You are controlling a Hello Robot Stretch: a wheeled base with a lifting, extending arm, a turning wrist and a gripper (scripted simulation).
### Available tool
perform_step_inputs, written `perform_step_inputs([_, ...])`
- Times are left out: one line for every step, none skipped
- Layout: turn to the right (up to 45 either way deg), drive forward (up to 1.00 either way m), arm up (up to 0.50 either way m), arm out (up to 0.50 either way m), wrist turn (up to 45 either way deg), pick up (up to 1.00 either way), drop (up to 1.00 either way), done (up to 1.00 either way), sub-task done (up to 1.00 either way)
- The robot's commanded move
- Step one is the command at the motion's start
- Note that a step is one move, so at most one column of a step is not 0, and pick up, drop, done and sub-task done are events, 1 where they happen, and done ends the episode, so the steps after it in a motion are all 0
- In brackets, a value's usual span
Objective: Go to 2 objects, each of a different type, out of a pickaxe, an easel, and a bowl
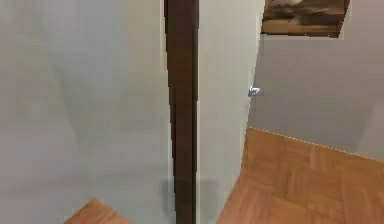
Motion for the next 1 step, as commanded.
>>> perform_step_inputs([45.0, 0.0, 0.0, 0.0, 0.0, 0.0, 0.0, 0.0, 0.0])
